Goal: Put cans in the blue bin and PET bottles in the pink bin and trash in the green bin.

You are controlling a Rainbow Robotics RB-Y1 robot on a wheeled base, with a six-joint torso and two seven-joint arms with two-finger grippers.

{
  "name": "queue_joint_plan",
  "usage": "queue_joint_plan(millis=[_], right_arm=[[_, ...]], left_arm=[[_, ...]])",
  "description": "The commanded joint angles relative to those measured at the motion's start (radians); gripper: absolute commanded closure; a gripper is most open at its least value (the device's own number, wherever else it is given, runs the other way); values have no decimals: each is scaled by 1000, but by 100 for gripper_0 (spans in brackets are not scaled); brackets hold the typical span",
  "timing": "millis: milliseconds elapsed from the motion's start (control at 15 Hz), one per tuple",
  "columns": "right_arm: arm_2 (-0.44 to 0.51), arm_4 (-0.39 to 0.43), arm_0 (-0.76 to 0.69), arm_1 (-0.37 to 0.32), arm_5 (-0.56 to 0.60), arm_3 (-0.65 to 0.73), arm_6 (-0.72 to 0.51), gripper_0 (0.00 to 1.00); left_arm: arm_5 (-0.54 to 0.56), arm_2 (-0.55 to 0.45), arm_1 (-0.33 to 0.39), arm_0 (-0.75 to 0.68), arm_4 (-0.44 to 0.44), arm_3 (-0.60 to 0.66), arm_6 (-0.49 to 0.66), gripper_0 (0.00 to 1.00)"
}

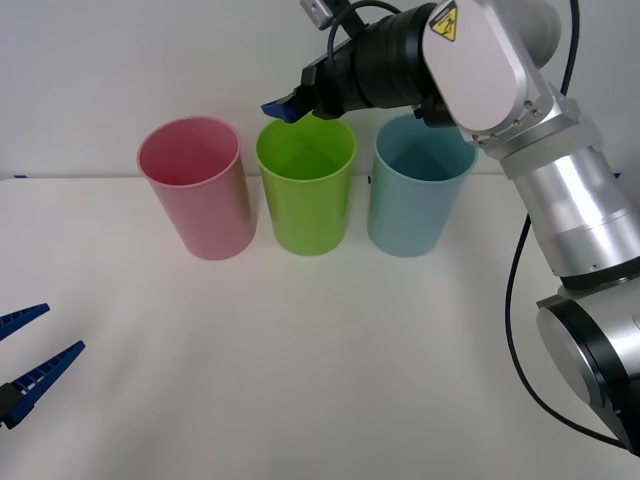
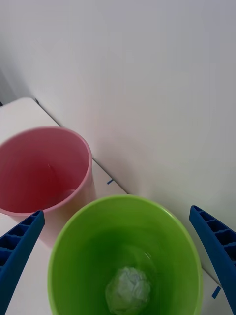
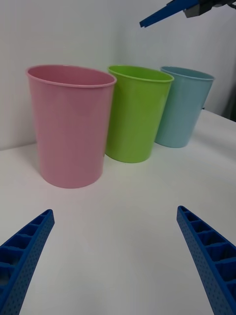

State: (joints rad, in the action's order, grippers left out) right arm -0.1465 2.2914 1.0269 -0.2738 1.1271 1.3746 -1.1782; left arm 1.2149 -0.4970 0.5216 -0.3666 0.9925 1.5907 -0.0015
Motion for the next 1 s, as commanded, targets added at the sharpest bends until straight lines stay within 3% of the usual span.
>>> queue_joint_plan(millis=[67,267,600,733,1000], right_arm=[[47,-98,-87,-84,30,195,-15,0],[120,-210,-258,-142,30,394,22,0],[272,-365,-587,-177,30,661,92,0],[309,-417,-689,-194,30,724,115,0],[377,-581,-878,-202,31,742,328,0]], left_arm=[[0,0,0,0,0,0,0,15],[0,0,0,0,0,0,0,15],[0,0,0,0,0,0,0,15],[0,0,0,0,0,0,0,14],[0,0,0,0,0,0,0,15]])
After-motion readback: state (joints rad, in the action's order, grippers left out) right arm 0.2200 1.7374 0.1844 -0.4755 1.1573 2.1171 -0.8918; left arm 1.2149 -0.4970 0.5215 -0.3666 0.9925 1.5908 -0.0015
